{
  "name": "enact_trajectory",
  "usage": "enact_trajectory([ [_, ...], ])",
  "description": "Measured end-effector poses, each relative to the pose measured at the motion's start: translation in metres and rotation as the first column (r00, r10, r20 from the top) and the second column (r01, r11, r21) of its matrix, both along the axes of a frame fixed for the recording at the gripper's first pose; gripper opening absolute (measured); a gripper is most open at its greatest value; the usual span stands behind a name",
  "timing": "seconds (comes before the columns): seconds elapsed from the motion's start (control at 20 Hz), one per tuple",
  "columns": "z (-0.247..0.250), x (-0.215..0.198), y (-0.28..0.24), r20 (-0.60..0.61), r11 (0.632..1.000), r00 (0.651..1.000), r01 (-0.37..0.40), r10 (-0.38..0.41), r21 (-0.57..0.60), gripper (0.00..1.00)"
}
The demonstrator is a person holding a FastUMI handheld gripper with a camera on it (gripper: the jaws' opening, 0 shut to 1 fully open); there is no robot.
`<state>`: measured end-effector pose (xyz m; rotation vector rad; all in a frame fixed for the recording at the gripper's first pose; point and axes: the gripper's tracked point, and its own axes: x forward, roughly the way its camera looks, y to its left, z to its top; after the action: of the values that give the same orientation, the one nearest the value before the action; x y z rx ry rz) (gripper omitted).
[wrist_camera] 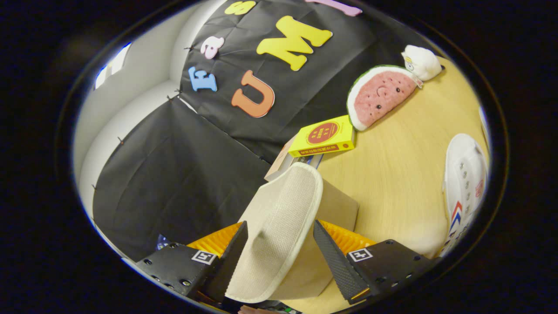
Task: Open the storage box then place both shoes into the box .Put the left shoe in first, then the right shoe, with the right side of both shoes facing outward in a uniform manner.
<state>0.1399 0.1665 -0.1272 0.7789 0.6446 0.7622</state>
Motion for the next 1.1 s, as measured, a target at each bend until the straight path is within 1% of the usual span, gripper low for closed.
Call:
enact_trajectory([
  [0.1,-0.004,0.001,0.005,-0.05,0.999,0.998,-0.02,0.022,0.039,0.93],
  [0.15,-0.004,0.0,0.007,-0.072,0.998,0.997,-0.032,0.036,0.059,0.91],
  [0.25,-0.001,-0.003,0.008,-0.093,0.996,0.994,-0.053,0.059,0.067,0.72],
  [0.35,0.004,-0.003,0.0,-0.092,0.998,0.994,-0.058,0.061,0.039,0.64],
  [0.4,0.007,-0.003,0.006,-0.086,0.998,0.994,-0.058,0.061,0.037,0.57],
  [0.5,0.022,-0.011,-0.001,-0.084,0.997,0.994,-0.069,0.071,0.026,0.42],
  [0.55,0.024,-0.013,0.001,-0.078,0.997,0.994,-0.078,0.078,0.005,0.35],
  [0.7,0.027,-0.009,0.002,-0.082,0.994,0.995,-0.068,0.061,-0.087,0.13],
  [0.8,0.027,-0.006,0.001,-0.08,0.987,0.995,-0.063,0.052,-0.15,0.14],
  [0.85,0.028,-0.006,0.002,-0.084,0.984,0.995,-0.059,0.045,-0.168,0.1],
  [0.95,0.037,-0.007,0.005,-0.075,0.98,0.996,-0.054,0.04,-0.193,0.09],
  [1.1,0.06,-0.008,0.012,-0.05,0.983,0.998,-0.036,0.027,-0.179,0.09],
])
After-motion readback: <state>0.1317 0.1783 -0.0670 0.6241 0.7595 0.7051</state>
